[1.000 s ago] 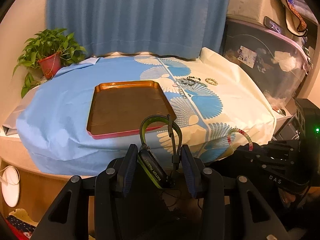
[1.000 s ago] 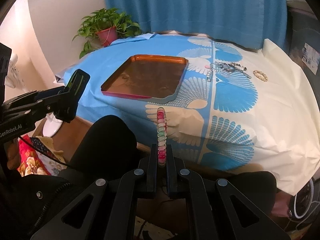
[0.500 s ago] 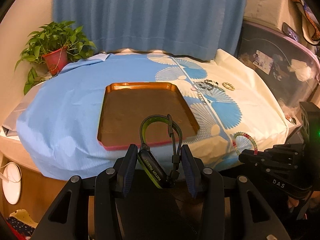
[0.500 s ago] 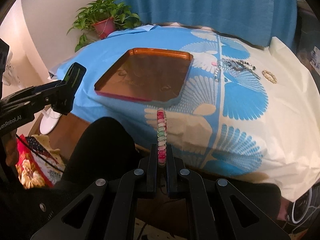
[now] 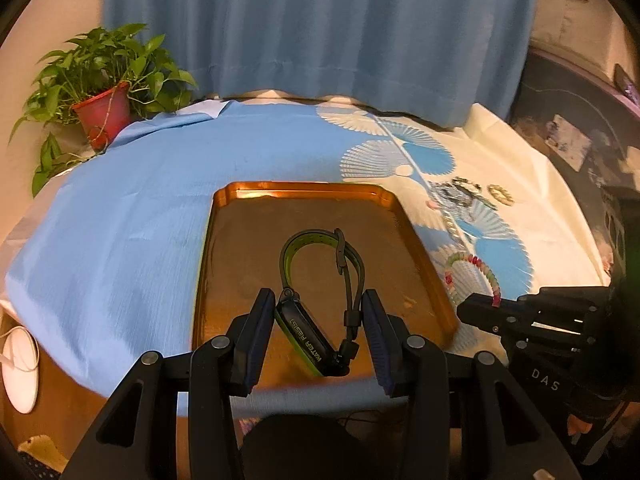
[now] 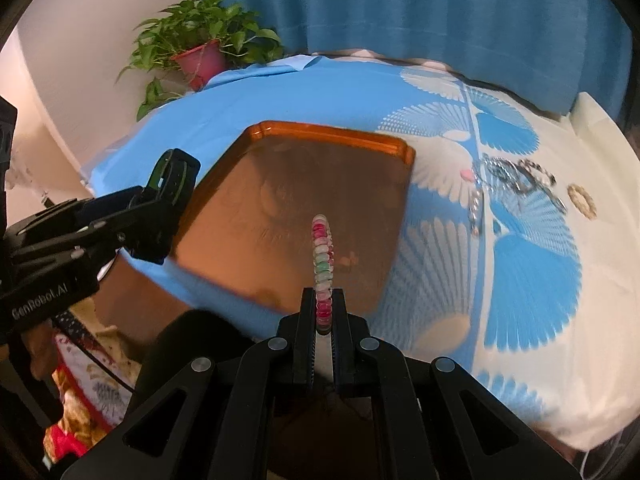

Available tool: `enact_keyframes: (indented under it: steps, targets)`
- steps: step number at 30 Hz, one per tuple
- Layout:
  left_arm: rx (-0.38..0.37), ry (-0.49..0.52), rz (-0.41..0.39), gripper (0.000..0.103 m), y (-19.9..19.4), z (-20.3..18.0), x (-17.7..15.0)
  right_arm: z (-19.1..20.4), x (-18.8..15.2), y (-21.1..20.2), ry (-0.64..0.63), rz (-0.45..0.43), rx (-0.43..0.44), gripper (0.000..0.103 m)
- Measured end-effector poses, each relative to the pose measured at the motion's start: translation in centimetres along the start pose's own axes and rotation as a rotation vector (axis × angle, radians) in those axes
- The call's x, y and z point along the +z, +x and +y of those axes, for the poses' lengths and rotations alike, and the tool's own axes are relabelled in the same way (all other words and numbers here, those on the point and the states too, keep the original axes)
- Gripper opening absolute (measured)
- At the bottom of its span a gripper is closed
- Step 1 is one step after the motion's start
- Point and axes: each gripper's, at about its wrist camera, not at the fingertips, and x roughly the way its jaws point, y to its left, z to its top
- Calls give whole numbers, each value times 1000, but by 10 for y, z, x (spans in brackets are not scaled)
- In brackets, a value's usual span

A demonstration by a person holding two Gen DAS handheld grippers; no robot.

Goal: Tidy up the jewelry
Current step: 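Open both tools to drop the watch and bracelet into the tray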

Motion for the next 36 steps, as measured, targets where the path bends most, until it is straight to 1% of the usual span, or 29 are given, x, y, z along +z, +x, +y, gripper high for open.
enact_keyframes:
  steps: [5, 11, 12, 13, 14, 15, 16, 17, 18, 19, 20, 22, 24, 29, 36]
  targets:
    - [10, 0, 22, 40, 37, 7, 18, -5, 28, 31, -18, 11, -8, 7]
    - [39, 9, 48, 41, 69, 13, 31, -10, 46, 66, -24, 40, -12, 7]
    - [41, 9, 56, 43, 73, 14, 33, -11, 47, 70, -24, 44, -12, 7]
    - [43, 7, 65, 50, 77, 16, 35, -11, 49, 75, -23, 50, -10, 8]
    - [46, 5, 75, 52, 81, 17, 36, -13, 51, 79, -25, 54, -12, 8]
    - [50, 5, 78, 65, 83, 18, 38, -13, 52, 83, -29, 64, -17, 11]
    - [65, 8, 78, 80, 83, 18, 39, -14, 54, 86, -32, 80, -28, 23]
    - [87, 14, 66, 89, 80, 17, 40, -14, 54, 89, -31, 93, -45, 37]
    - [104, 20, 47, 99, 77, 17, 40, -15, 53, 88, -31, 96, -63, 70]
    - [119, 26, 26, 100, 72, 16, 39, -15, 51, 85, -33, 84, -91, 88]
    - [135, 36, 10, 101, 66, 16, 36, -15, 47, 77, -46, 51, -119, 89]
    - [149, 45, 24, 101, 60, 16, 31, -12, 39, 67, -82, 46, -136, 89]
    - [153, 35, 36, 101, 48, 15, 21, -11, 27, 54, -86, 42, -159, 89]
    - [122, 3, 35, 101, 3, 6, -11, 1, -6, 11, -76, 14, -158, 89]
    - [135, 64, -20, 102, -66, -24, -49, 20, -47, -52, -68, -61, -174, 89]
